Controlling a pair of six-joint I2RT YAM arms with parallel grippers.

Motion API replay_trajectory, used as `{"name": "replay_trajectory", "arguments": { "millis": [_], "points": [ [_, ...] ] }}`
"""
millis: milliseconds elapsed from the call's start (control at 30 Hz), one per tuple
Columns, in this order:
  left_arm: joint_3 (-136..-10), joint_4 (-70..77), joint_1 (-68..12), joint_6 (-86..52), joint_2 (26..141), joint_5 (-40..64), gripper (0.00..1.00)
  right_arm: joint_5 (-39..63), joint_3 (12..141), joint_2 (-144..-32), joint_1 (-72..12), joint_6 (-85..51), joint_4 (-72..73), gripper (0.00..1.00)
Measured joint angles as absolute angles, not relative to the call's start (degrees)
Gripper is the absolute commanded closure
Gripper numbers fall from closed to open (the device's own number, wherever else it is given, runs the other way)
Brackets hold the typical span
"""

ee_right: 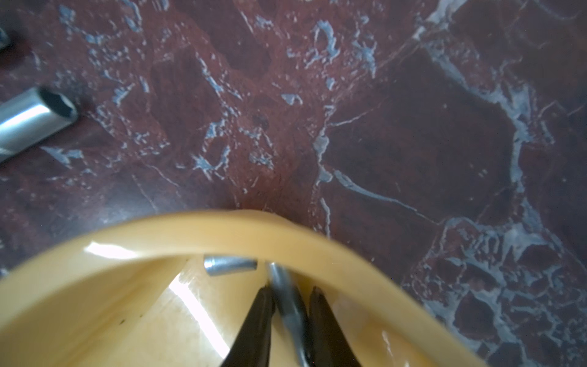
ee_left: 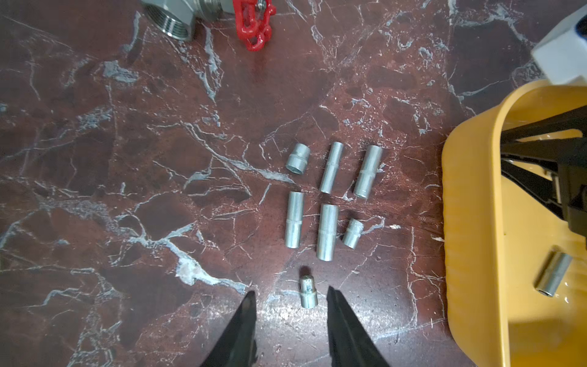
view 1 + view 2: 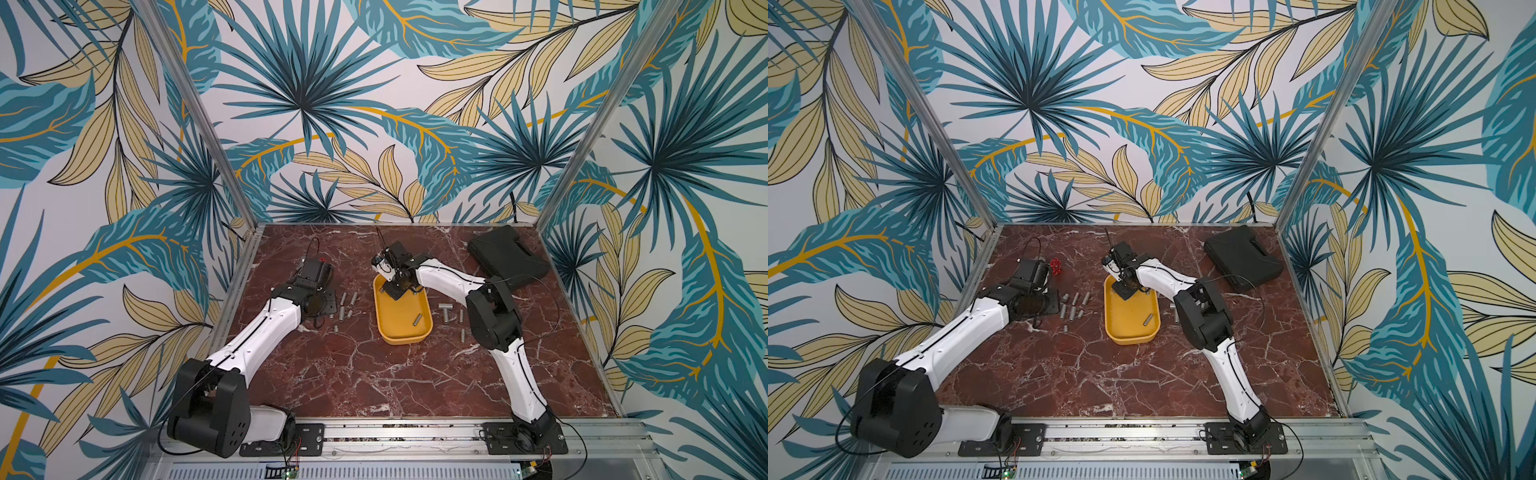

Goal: Take out the socket from the storage box
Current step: Pick up the socket head from the storage box.

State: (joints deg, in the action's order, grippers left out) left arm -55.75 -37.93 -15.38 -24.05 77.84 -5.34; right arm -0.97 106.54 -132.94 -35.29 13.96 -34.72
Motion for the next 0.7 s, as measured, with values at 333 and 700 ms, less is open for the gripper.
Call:
{"name": "replay_trajectory", "arguments": {
  "millis": [333, 700],
  "points": [
    [-55.4, -37.6, -15.4, -24.1, 77.8, -5.1, 0.6, 0.8, 100.1, -128.2, -35.3, 10.0, -34.7, 0.92],
    [-55.4, -36.6, -15.3, -23.9, 79.5, -3.7, 0.6, 2.9, 87.2, -103.9, -28.8, -2.9, -32.6, 0.95]
  ]
}}
